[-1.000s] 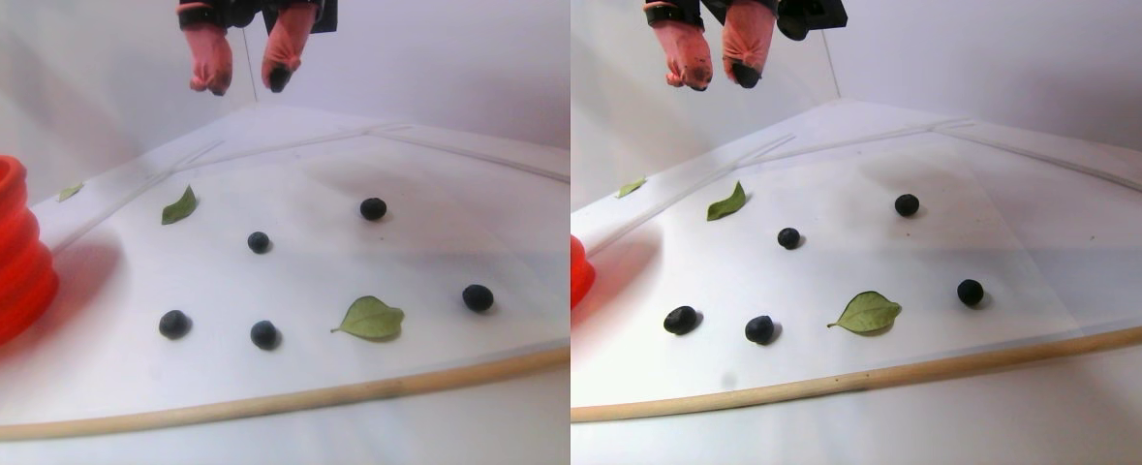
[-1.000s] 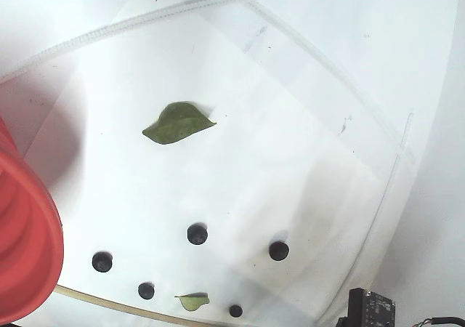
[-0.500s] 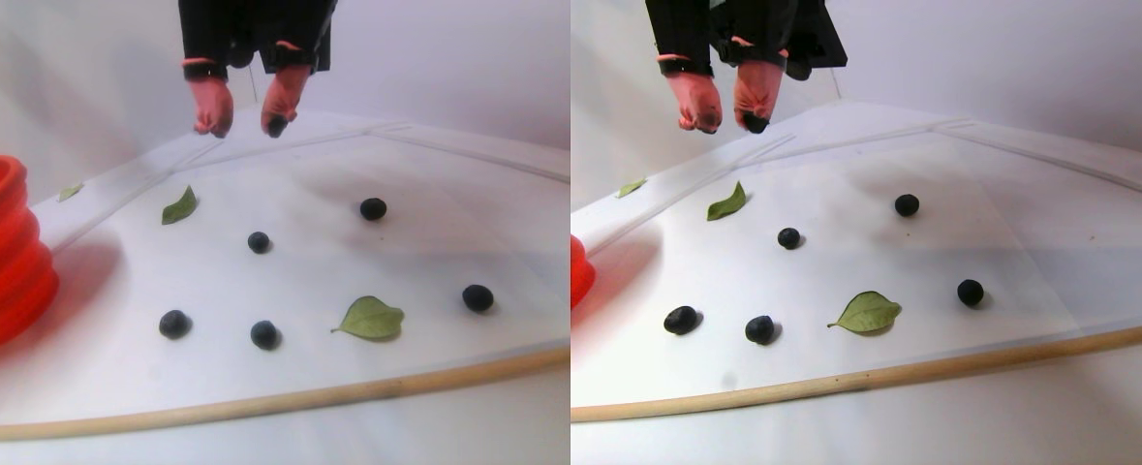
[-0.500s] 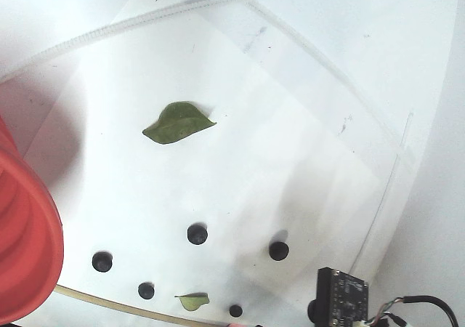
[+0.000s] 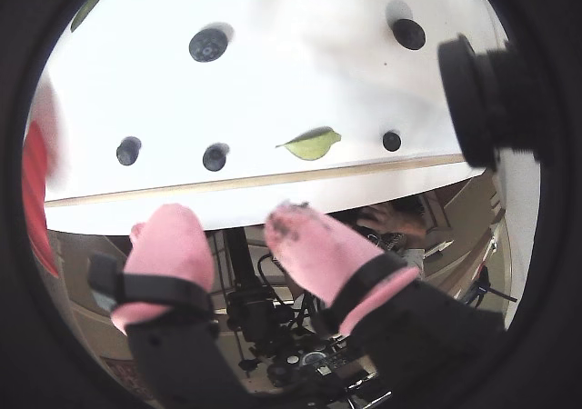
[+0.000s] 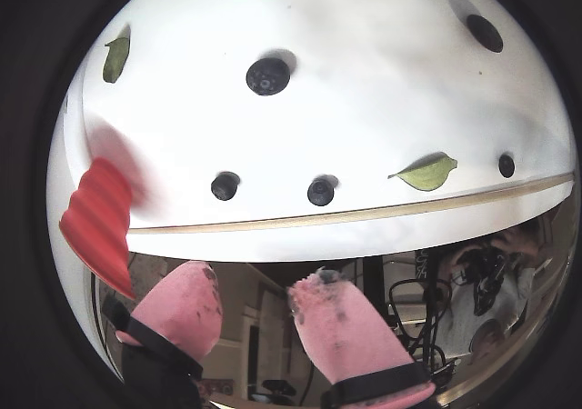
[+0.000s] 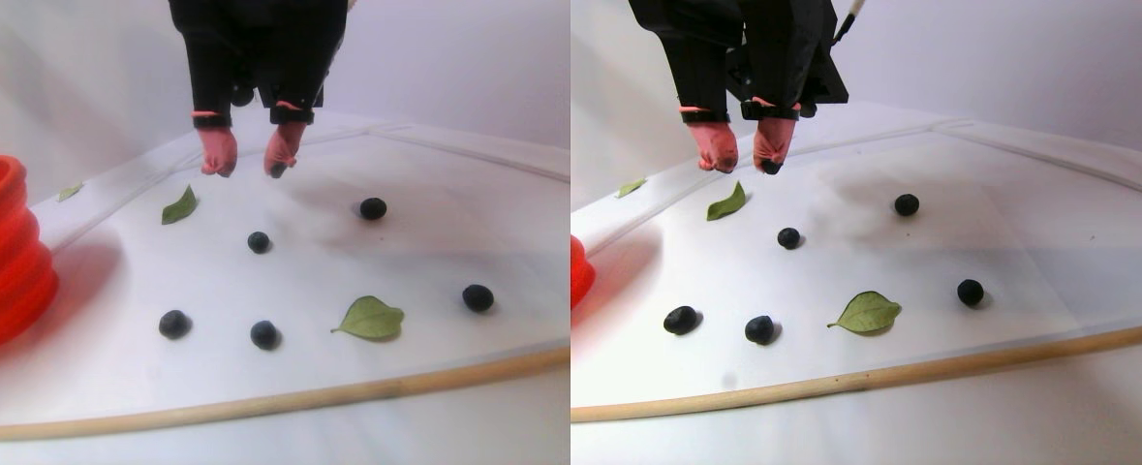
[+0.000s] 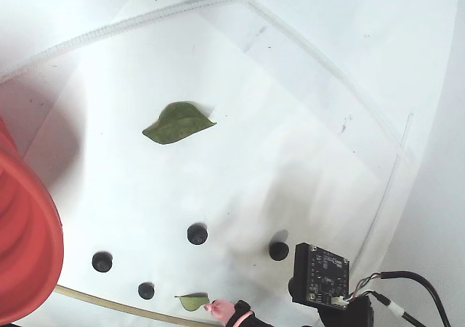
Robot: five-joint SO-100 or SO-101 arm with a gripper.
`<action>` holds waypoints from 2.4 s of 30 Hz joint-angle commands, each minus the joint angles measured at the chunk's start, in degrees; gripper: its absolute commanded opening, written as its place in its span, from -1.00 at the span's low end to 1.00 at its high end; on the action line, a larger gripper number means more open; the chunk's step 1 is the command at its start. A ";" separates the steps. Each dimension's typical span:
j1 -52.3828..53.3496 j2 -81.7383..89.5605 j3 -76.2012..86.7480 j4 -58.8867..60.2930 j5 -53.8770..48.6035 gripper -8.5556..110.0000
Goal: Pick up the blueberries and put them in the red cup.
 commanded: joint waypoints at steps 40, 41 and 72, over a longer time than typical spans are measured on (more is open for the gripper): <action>0.53 -23.38 -6.94 -18.46 -3.43 -0.54; 0.53 -23.91 -7.12 -18.63 -3.43 -0.54; -1.32 -33.93 -10.11 -24.08 -2.90 -0.51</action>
